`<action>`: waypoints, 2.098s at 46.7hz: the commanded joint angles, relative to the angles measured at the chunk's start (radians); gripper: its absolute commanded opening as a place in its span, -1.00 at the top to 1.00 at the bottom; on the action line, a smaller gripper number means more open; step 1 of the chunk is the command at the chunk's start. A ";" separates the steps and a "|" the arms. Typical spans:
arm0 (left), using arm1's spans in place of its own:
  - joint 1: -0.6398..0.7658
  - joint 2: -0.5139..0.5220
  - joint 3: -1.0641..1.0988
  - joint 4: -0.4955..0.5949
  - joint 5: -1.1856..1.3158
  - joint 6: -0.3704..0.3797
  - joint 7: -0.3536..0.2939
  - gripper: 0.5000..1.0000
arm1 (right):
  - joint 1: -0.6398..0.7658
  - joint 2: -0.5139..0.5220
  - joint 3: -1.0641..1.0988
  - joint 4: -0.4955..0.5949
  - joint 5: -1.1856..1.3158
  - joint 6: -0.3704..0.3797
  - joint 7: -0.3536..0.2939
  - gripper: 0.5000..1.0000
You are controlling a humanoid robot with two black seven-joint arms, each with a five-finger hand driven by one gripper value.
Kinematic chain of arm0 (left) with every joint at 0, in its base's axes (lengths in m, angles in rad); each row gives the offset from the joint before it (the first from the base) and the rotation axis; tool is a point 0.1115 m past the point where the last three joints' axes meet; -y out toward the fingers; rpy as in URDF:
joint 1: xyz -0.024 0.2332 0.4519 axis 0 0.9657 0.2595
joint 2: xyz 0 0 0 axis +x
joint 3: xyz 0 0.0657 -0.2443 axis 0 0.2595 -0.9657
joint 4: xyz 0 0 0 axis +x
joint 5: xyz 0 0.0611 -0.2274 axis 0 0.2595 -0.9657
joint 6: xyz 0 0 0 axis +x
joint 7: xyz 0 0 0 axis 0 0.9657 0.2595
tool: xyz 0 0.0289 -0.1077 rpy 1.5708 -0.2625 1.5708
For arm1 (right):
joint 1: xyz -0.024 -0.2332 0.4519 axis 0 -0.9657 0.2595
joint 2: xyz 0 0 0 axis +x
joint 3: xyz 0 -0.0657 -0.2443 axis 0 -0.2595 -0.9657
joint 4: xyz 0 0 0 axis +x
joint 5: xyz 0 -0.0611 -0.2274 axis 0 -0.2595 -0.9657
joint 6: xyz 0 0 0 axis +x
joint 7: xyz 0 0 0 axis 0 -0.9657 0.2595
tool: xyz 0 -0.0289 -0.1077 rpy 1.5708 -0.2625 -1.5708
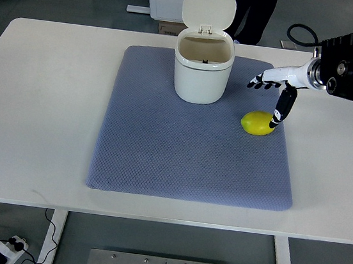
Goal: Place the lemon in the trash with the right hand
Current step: 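Lower the right hand down onto the yellow lemon, then close the right hand's fingers around the lemon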
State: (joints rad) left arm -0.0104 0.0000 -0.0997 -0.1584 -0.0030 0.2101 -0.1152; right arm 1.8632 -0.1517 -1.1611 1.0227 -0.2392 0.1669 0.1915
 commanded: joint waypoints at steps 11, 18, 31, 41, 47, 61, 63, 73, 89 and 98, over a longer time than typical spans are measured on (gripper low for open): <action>0.000 0.000 0.000 0.000 0.000 0.000 0.000 -1.00 | -0.047 0.026 0.000 -0.001 0.000 -0.035 0.000 -0.82; 0.000 0.000 0.000 0.000 0.000 0.000 0.000 -1.00 | -0.072 0.029 0.001 -0.010 -0.002 -0.040 0.000 -0.78; 0.000 0.000 0.000 0.000 0.000 0.000 0.000 -1.00 | -0.095 0.029 0.001 -0.035 -0.002 -0.040 0.002 -0.58; 0.001 0.000 0.000 0.000 0.000 0.000 0.000 -1.00 | -0.119 0.029 0.004 -0.046 -0.003 -0.040 0.002 -0.44; 0.000 0.000 0.000 0.000 0.000 0.000 0.000 -1.00 | -0.127 0.029 0.006 -0.049 -0.002 -0.040 0.002 -0.30; 0.000 0.000 0.000 0.000 0.000 0.000 0.000 -1.00 | -0.138 0.029 0.011 -0.058 -0.002 -0.040 0.002 -0.04; 0.000 0.000 0.000 0.000 0.000 0.000 0.000 -1.00 | -0.138 0.029 0.011 -0.064 -0.002 -0.040 0.002 0.01; 0.000 0.000 0.000 -0.001 0.000 0.000 0.000 -1.00 | -0.144 0.029 0.012 -0.076 -0.002 -0.040 0.002 0.18; 0.000 0.000 0.000 0.000 0.000 0.000 0.000 -1.00 | -0.144 0.029 0.012 -0.076 -0.002 -0.038 0.002 1.00; 0.000 0.000 0.000 0.000 0.000 0.000 0.000 -1.00 | -0.127 0.018 0.012 -0.076 -0.002 -0.035 0.003 1.00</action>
State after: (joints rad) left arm -0.0105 0.0000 -0.0997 -0.1583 -0.0031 0.2102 -0.1153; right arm 1.7292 -0.1276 -1.1489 0.9465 -0.2408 0.1289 0.1948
